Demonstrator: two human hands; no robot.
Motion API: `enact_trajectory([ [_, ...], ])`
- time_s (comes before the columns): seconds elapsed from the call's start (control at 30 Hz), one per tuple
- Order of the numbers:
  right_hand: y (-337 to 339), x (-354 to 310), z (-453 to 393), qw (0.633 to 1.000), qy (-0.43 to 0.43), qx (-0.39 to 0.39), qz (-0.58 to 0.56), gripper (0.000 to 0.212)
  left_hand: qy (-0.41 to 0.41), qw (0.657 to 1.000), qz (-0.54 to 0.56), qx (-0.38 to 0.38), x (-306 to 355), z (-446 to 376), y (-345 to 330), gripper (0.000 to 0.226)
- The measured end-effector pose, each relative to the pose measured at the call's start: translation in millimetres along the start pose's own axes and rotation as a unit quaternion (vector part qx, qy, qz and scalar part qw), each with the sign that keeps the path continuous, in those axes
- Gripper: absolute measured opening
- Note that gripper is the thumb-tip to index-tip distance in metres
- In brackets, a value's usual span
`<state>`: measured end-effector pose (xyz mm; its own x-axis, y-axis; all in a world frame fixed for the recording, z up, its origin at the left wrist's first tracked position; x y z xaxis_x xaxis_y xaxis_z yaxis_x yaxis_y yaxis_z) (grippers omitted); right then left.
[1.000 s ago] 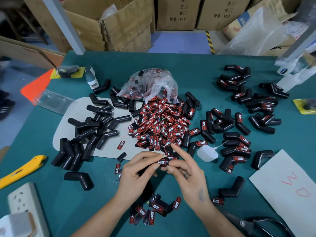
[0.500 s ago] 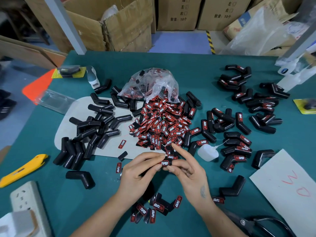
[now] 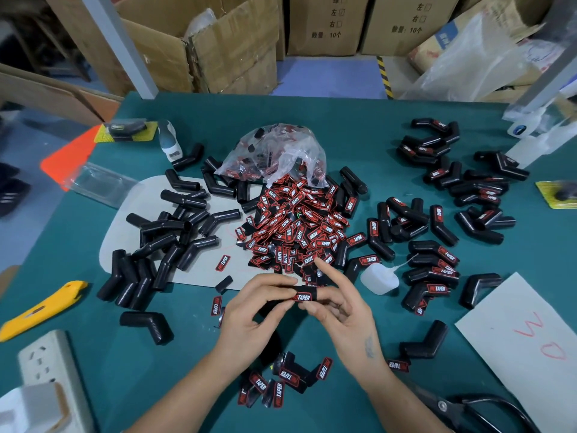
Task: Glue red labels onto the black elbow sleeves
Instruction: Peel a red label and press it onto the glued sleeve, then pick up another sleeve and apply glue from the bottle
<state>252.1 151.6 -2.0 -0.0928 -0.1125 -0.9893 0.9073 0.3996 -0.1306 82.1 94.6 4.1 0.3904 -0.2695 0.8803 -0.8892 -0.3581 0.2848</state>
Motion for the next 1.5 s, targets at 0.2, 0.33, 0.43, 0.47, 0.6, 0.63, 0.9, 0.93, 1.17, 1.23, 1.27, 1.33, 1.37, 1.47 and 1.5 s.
enact_trajectory([
  [0.2, 2, 3, 0, 1.0, -0.008, 0.01, -0.011, 0.054, 0.013, 1.0, 0.001, 0.008, 0, 0, -2, 0.012],
  [0.33, 1, 6, 3, 0.999, 0.016, 0.026, 0.018, 0.048, 0.031, 0.999, 0.012, 0.013, 3, -4, 0, 0.018],
  [0.43, 2, 0, 5, 0.977, 0.111, 0.07, 0.169, 0.051, 0.061, 0.998, 0.025, 0.004, 0, -1, 1, 0.025],
  [0.47, 2, -4, 5, 0.959, 0.155, 0.082, 0.222, 0.044, 0.07, 0.997, 0.031, 0.0, 1, 0, 1, 0.03],
  [0.6, 6, -5, 4, 0.942, 0.204, 0.093, 0.249, 0.033, 0.056, 0.997, 0.041, -0.018, 10, -7, 0, 0.033],
  [0.63, 7, -3, 4, 0.954, 0.174, 0.096, 0.225, 0.037, 0.038, 0.999, 0.012, -0.021, 12, -12, 0, 0.029],
  [0.9, 5, -6, 16, 0.917, 0.222, 0.096, 0.317, 0.013, 0.059, 0.992, -0.068, -0.085, 20, -91, -43, 0.034],
  [0.93, 4, -6, 15, 0.913, 0.226, 0.087, 0.329, 0.01, 0.07, 0.99, -0.049, -0.109, 20, -100, -56, 0.035],
  [1.17, 11, -4, 4, 0.921, 0.17, 0.078, 0.341, 0.018, 0.08, 0.966, 0.001, -0.246, 18, -119, -99, 0.05],
  [1.23, 12, -1, 3, 0.922, 0.16, 0.07, 0.346, 0.02, 0.016, 0.98, -0.057, -0.192, 19, -117, -77, 0.042],
  [1.27, 13, 1, 3, 0.924, 0.154, 0.064, 0.345, 0.022, -0.001, 0.984, -0.081, -0.16, 18, -114, -62, 0.038],
  [1.33, 13, 4, 2, 0.93, 0.138, 0.049, 0.336, 0.026, -0.008, 0.984, -0.152, -0.091, 8, -109, -26, 0.031],
  [1.37, 13, 5, 1, 0.933, 0.13, 0.042, 0.334, 0.025, -0.008, 0.977, -0.206, -0.054, 1, -107, -5, 0.03],
  [1.47, 10, 7, 0, 0.936, 0.107, 0.019, 0.335, 0.023, 0.038, 0.905, -0.422, 0.015, -26, -102, 54, 0.032],
  [1.5, 9, 8, 0, 0.936, 0.102, 0.013, 0.338, 0.025, 0.064, 0.873, -0.484, 0.017, -36, -101, 68, 0.035],
])
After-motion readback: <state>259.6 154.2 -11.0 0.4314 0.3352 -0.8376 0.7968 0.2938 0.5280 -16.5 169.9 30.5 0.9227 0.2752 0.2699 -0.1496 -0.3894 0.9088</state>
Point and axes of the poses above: each hand's wrist, its own z-axis away from the middle knuckle, its own y-axis out of the back of the hand, x = y × z, the point moved 4 cm from there along -z, towards the middle knuckle, and after that the axes turned 1 degree about x, right-handed, at the moved point
